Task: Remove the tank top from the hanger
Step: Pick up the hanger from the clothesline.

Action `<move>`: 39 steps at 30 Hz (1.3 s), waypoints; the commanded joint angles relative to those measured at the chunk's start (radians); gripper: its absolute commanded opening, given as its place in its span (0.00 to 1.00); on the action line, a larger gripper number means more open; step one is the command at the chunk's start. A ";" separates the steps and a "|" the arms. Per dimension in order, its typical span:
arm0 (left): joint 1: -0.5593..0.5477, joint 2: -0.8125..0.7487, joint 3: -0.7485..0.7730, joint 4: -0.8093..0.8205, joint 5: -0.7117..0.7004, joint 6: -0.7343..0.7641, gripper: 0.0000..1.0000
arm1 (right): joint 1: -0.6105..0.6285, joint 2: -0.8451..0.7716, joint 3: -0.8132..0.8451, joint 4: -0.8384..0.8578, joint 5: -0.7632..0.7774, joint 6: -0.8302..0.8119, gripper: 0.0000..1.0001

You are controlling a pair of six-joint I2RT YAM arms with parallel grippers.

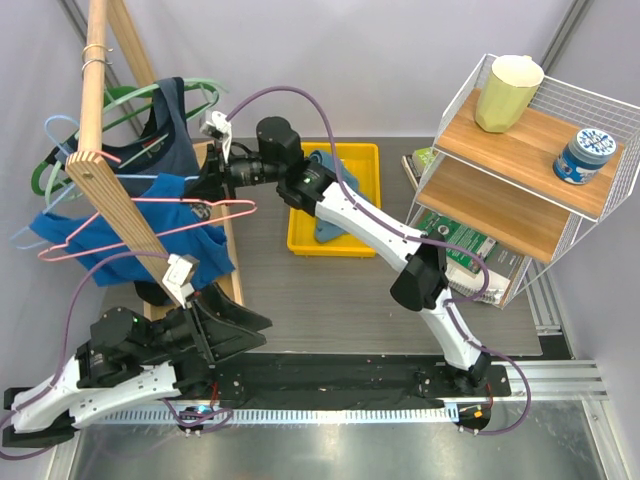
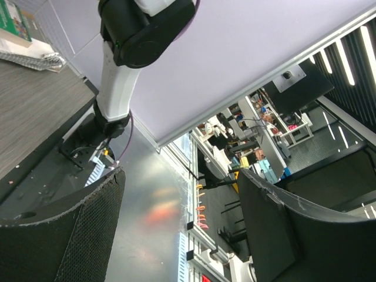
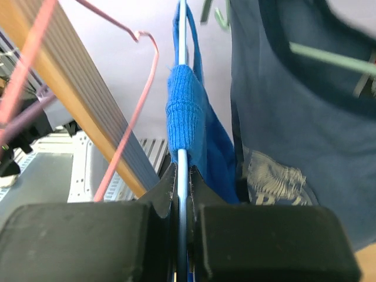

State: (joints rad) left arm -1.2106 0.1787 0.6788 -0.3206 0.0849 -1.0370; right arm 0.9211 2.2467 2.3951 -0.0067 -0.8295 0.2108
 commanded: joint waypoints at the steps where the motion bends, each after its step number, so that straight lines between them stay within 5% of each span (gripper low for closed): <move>1: -0.001 0.033 0.042 0.078 0.050 0.031 0.78 | -0.001 -0.021 0.085 -0.055 0.015 -0.018 0.01; 10: -0.001 0.048 0.039 0.100 0.059 0.023 0.77 | 0.042 0.019 0.124 -0.036 0.041 -0.013 0.01; 19: -0.001 0.034 0.047 0.129 0.081 0.028 0.78 | 0.036 -0.025 -0.014 -0.015 0.059 -0.031 0.01; 30: -0.001 0.122 0.076 0.167 0.119 0.046 0.79 | -0.037 -0.249 -0.454 0.149 0.026 -0.025 0.01; 39: -0.001 0.252 0.122 0.236 0.165 0.080 0.80 | -0.113 -0.577 -0.943 0.241 0.162 -0.027 0.01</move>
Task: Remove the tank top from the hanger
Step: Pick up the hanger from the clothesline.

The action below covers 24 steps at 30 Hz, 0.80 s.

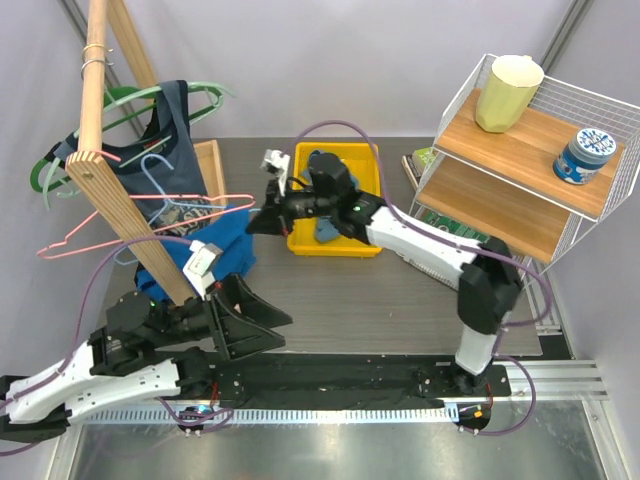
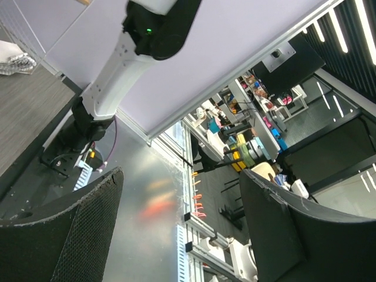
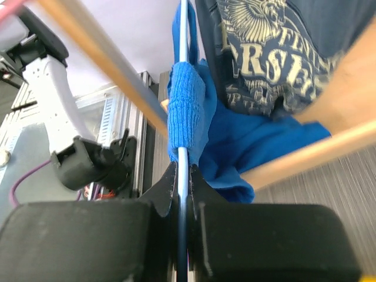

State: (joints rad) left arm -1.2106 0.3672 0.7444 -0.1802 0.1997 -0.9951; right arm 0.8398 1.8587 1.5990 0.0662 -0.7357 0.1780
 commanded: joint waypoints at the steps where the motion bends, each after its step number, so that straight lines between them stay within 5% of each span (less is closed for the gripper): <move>1: -0.001 0.082 0.062 0.113 0.061 0.042 0.80 | -0.042 -0.223 -0.189 0.196 0.084 0.011 0.01; 14: -0.001 0.424 0.317 0.110 0.099 0.118 0.77 | -0.076 -0.818 -0.649 0.038 0.577 -0.014 0.01; 24: -0.001 0.585 0.538 0.004 -0.254 0.147 0.75 | -0.076 -1.251 -0.827 -0.170 0.751 -0.003 0.01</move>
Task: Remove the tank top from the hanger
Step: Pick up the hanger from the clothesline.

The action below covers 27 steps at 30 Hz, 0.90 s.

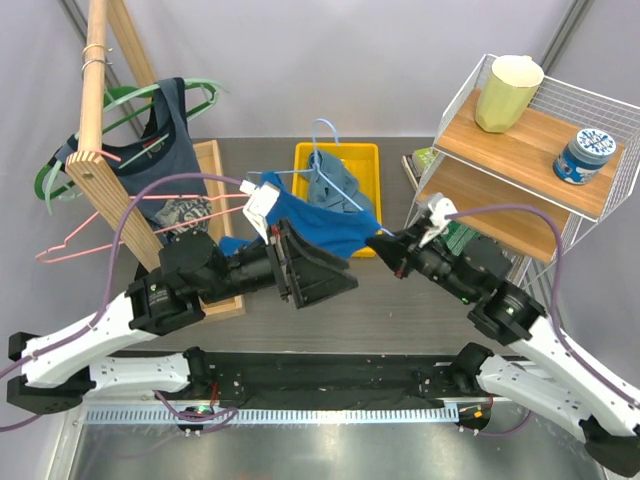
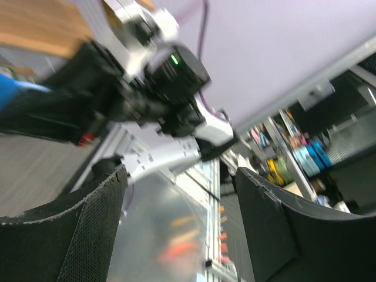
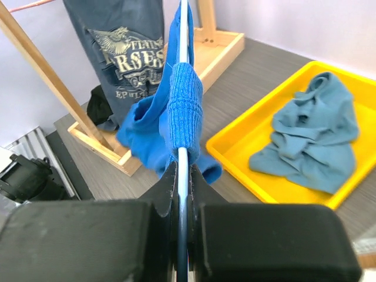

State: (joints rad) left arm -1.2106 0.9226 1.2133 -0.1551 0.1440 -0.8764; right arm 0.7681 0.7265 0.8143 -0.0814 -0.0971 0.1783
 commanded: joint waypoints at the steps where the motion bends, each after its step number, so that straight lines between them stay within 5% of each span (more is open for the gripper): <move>1: -0.001 0.044 0.089 -0.027 -0.268 0.030 0.75 | -0.004 -0.145 -0.062 -0.032 0.126 0.001 0.01; 8: -0.001 0.205 0.218 -0.136 -0.496 0.022 0.72 | -0.004 -0.277 -0.086 -0.078 0.089 0.010 0.01; 18: -0.003 0.292 0.201 -0.078 -0.719 -0.058 0.61 | -0.006 -0.295 -0.073 -0.081 0.069 -0.016 0.01; 27: -0.001 0.386 0.238 -0.049 -0.751 -0.070 0.60 | -0.004 -0.314 -0.079 -0.069 0.020 -0.017 0.01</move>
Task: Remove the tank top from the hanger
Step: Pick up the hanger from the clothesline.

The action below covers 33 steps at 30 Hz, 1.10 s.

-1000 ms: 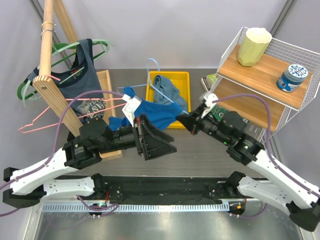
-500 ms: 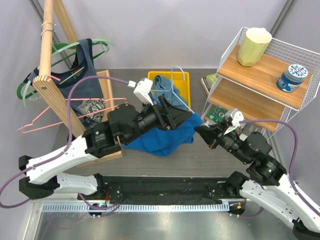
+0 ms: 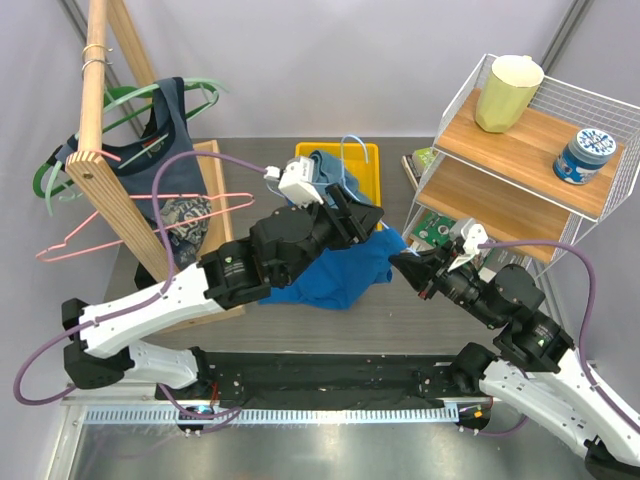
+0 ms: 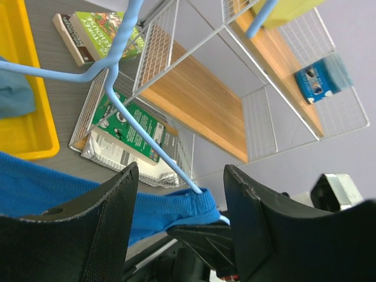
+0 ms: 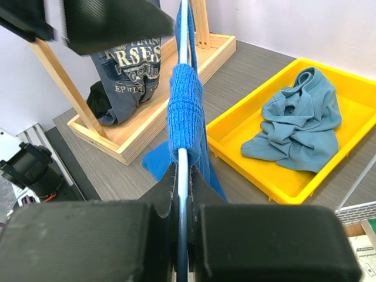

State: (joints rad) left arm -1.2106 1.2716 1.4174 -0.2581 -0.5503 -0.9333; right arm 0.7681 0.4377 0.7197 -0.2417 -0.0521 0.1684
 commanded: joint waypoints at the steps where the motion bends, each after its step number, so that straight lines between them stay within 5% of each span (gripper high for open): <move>1: -0.001 0.040 0.034 0.057 -0.063 -0.012 0.60 | -0.004 -0.024 0.015 0.093 -0.037 -0.007 0.01; 7: -0.001 0.063 0.044 0.086 -0.057 0.013 0.46 | -0.004 -0.014 0.007 0.087 -0.103 -0.003 0.01; 13: -0.001 0.046 0.031 0.099 -0.046 0.037 0.18 | -0.004 -0.027 -0.011 0.085 -0.132 0.022 0.02; 18: -0.001 0.028 0.029 0.097 -0.013 0.050 0.00 | -0.003 -0.022 -0.008 0.048 -0.143 0.051 0.27; 26: -0.001 -0.034 -0.003 0.117 0.021 0.025 0.00 | -0.004 -0.039 -0.037 0.013 -0.141 0.075 0.70; 33: -0.001 -0.083 0.003 0.126 0.079 0.008 0.00 | -0.004 -0.063 -0.065 0.044 -0.195 0.085 0.84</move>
State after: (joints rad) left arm -1.2144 1.2488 1.4086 -0.1986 -0.4934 -0.9195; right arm 0.7654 0.4026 0.6682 -0.2409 -0.1936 0.2428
